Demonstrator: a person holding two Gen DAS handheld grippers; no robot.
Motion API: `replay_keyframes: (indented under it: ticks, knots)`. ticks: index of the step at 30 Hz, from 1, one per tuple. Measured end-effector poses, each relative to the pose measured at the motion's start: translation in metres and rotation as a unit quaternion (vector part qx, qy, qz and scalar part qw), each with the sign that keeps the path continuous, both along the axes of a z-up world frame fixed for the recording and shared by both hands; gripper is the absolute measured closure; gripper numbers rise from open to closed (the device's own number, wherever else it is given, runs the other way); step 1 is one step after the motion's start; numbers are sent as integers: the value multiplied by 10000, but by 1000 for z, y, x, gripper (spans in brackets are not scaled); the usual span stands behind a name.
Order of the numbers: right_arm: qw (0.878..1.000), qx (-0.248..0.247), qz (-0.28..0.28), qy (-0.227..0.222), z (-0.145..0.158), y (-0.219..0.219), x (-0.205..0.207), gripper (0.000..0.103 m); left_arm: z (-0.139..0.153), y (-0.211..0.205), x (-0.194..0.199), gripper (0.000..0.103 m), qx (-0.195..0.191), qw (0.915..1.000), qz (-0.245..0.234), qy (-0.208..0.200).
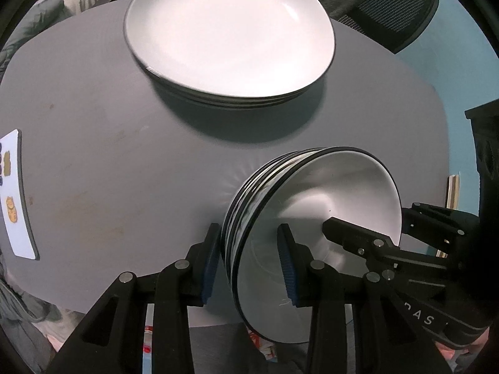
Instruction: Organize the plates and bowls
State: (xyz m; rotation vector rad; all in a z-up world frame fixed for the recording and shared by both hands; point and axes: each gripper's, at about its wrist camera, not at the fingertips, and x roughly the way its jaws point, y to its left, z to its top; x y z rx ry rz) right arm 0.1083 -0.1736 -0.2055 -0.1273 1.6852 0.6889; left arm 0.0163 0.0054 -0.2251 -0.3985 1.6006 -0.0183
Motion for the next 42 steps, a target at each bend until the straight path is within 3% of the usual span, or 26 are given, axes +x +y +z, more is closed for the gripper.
replay_keyframes:
  ticks: [13,23,32,40,42]
  knots:
    - [9986,-74,-523,-38,5,9,-19,73,-13,-8,14,69,-203,9994,-268,-55]
    - [9934,276,-1107,-83,6,-23,-23,80,-16,-7,15,68,-373,9984,-362,-228]
    - [9896,145,-1399,-306,14,-27,-32,84,-15,8,5,78,-525,9980,-232,-264]
    - [9889,16,-1449,-332,16,-19,-37,84,-9,-5,2,79,-231,9972,-561,-439]
    - [9885,-4,-1483,-301,15,-19,-38,83,-9,-7,2,75,-204,9974,-544,-434]
